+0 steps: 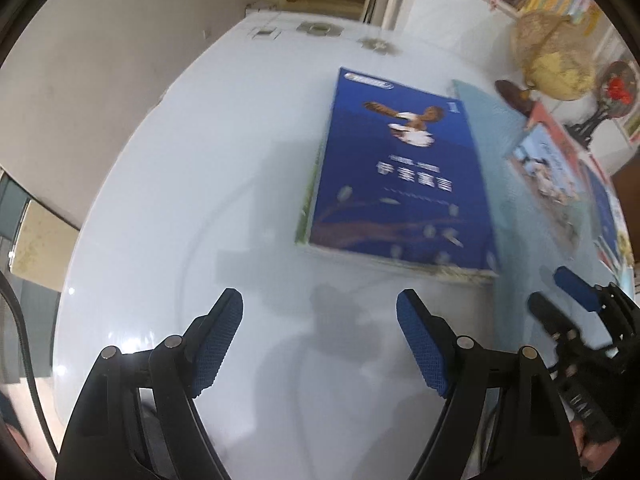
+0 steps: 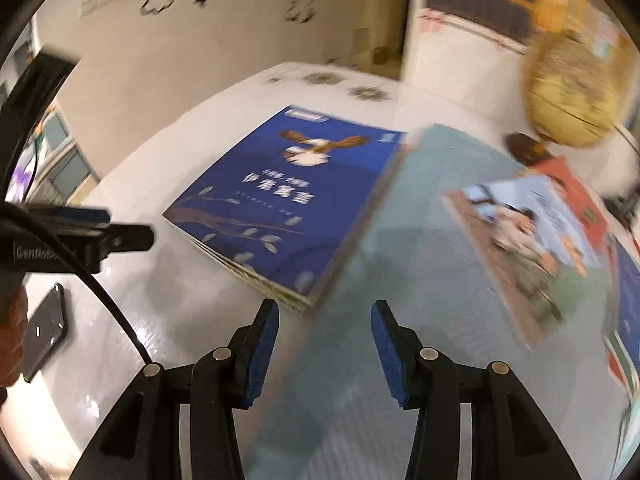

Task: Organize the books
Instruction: 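Move both tools back over the light-blue workbook on the mat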

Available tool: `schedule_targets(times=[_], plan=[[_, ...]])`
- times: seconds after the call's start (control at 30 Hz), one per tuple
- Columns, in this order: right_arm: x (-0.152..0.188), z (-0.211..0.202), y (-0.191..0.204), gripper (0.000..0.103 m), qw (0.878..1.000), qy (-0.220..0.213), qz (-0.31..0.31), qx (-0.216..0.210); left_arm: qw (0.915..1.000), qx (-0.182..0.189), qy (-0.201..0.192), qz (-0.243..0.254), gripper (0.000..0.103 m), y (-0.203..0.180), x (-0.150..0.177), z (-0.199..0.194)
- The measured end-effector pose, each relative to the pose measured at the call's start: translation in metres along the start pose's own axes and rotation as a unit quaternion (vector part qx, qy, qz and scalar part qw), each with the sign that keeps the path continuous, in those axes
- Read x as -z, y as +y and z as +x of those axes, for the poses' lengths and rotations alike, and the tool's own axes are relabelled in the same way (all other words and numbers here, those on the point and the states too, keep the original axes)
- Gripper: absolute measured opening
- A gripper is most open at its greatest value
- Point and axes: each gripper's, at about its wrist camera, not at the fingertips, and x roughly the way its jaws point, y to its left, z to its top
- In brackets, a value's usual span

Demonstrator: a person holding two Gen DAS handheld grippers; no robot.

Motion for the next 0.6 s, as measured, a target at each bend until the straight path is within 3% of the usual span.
schedule_targets(times=[0.13, 0.27, 0.47, 0.6], plan=[[0.032, -0.061, -0.028, 0.052, 0.997, -0.028, 0.068, 0.037, 0.9989, 0.042, -0.016, 0.012, 0.078, -0.027, 0.022, -0.027], [0.064, -0.109, -0.054, 0.052, 0.991, -0.045, 0.102, 0.078, 0.9938, 0.081, -0.05, 0.058, 0.078, -0.074, 0.037, -0.054], [0.119, -0.177, -0.11, 0.054, 0.971, -0.058, 0.186, 0.142, 0.9789, 0.149, -0.064, 0.124, 0.078, -0.156, 0.049, -0.075], [0.143, -0.21, -0.155, 0.06, 0.954, -0.069, 0.237, 0.168, 0.9707, 0.171, -0.071, 0.153, 0.078, -0.201, 0.062, -0.09]])
